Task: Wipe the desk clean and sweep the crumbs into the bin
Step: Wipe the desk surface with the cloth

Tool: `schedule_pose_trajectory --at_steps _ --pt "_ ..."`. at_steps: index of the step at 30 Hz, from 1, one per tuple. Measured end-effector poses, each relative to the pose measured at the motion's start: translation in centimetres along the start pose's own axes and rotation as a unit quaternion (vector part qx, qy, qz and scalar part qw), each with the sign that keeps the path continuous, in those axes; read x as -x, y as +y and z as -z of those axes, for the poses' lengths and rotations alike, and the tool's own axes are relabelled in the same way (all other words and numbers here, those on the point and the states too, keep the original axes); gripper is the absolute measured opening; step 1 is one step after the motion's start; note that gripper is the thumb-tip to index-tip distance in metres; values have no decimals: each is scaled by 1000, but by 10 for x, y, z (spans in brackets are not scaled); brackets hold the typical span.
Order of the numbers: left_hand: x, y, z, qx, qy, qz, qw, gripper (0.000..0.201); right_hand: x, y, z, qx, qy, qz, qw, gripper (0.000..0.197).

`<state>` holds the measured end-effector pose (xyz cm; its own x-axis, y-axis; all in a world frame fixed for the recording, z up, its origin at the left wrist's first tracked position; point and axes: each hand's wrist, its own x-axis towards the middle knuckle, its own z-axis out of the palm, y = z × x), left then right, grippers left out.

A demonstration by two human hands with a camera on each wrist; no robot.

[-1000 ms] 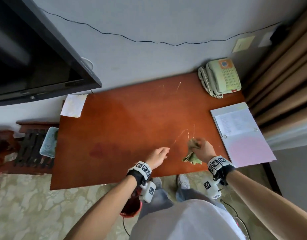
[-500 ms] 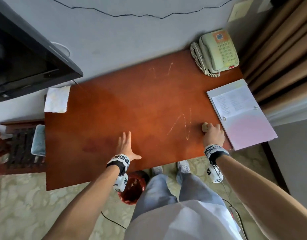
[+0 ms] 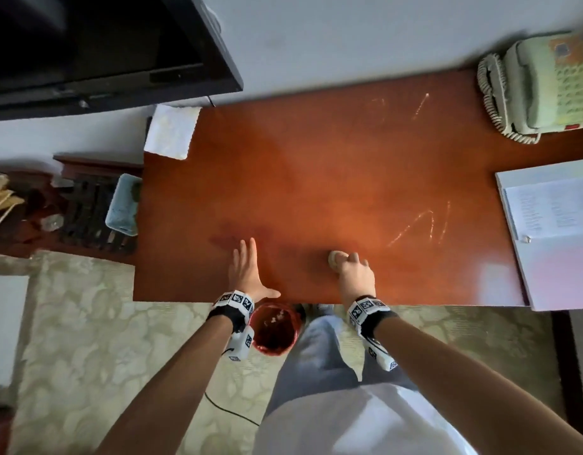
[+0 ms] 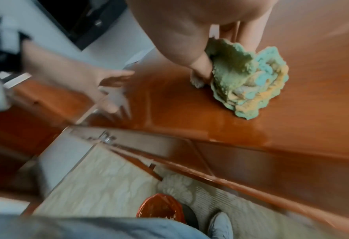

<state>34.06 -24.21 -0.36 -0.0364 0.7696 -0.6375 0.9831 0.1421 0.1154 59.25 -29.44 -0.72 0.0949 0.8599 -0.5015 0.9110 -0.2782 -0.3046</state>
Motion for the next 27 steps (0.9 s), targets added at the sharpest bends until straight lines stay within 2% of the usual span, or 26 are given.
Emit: schedule_pose_trajectory --at_steps 2,5,8,10,13,16,21,24,26,27 --pt "3 -16 0 9 4 1 1000 163 1 -42 -19 56 -9 98 994 47" --pt "5 -38 -1 8 -3 5 1000 164 8 -81 -43 126 -45 216 967 47" --pt "6 -46 0 8 -10 4 1000 166 12 -74 -44 138 -35 288 947 51" --pt "3 -40 3 10 -14 -8 1000 164 10 -48 -36 121 -13 296 947 55" --pt "-7 -12 6 -8 -17 -41 999 164 0 10 -13 78 6 196 977 56" --pt "-14 29 5 -22 -30 -86 996 164 -5 81 17 37 69 76 994 51" --pt "-23 94 2 -60 -42 -103 992 165 -8 213 65 6 172 -130 977 60" --pt "-26 106 -3 -97 -52 -103 989 165 -13 231 68 -18 182 -182 966 59" --pt "-27 105 -7 -108 -48 -104 988 166 -14 210 65 -33 186 -195 962 54" --pt "-27 103 -8 -107 -43 -104 988 166 -12 195 63 -34 187 -178 965 49"
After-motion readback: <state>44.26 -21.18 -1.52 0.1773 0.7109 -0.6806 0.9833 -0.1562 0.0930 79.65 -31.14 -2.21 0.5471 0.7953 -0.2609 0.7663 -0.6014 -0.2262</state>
